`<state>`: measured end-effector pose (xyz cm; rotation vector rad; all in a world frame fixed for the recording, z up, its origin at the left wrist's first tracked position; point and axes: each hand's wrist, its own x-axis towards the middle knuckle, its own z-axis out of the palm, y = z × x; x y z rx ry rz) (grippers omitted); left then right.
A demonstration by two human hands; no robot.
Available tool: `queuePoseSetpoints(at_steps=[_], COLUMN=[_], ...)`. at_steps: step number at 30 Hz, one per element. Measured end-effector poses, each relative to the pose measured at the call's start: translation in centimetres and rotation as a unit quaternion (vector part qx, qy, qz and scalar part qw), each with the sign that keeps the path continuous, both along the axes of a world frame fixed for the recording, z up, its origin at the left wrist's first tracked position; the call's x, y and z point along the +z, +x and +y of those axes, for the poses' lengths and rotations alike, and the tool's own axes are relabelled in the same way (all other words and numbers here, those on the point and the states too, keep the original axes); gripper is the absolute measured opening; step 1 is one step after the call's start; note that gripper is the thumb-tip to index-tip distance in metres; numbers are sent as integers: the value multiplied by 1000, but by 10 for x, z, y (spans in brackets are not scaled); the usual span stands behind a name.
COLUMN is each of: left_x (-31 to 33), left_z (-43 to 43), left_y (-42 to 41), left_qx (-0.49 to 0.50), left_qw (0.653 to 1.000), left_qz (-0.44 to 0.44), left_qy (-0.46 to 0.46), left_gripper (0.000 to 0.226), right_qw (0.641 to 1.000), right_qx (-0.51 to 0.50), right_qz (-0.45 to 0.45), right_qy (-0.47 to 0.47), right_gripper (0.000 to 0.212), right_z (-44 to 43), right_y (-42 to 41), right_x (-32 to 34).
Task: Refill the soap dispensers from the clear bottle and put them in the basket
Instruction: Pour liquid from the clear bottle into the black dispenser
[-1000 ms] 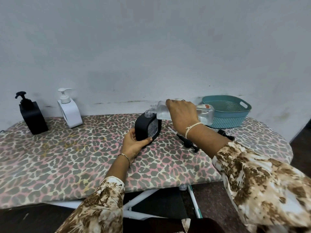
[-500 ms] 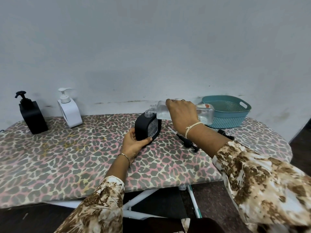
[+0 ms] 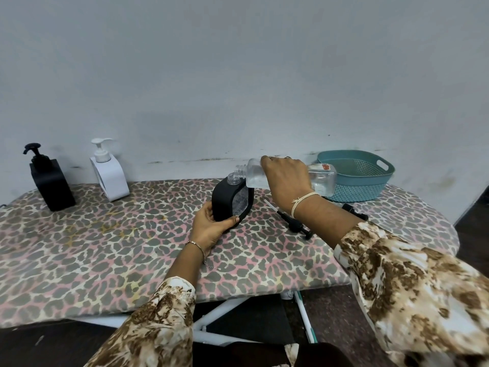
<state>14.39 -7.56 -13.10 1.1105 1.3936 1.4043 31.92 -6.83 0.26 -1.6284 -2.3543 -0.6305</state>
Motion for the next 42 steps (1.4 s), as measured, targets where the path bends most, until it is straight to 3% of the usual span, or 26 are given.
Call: queuePoseSetpoints(at_steps=[24, 35, 42], left_x=[2, -1, -1], left_z=[-2, -2, 0], left_y=[3, 1, 3], left_qx=[0, 5, 15], left_qw=[1000, 999, 999], left_qz=[11, 37, 42], left_qy=[19, 25, 17], left_gripper=[58, 62, 66], right_qw=[1000, 994, 983], right_qx=[-8, -3, -34], right_qz=[5, 101, 181], right_qy=[-16, -45, 7], right_gripper=[40, 47, 49], right_z=[2, 14, 35], right_y=[1, 14, 40], right_x=[-1, -10, -15])
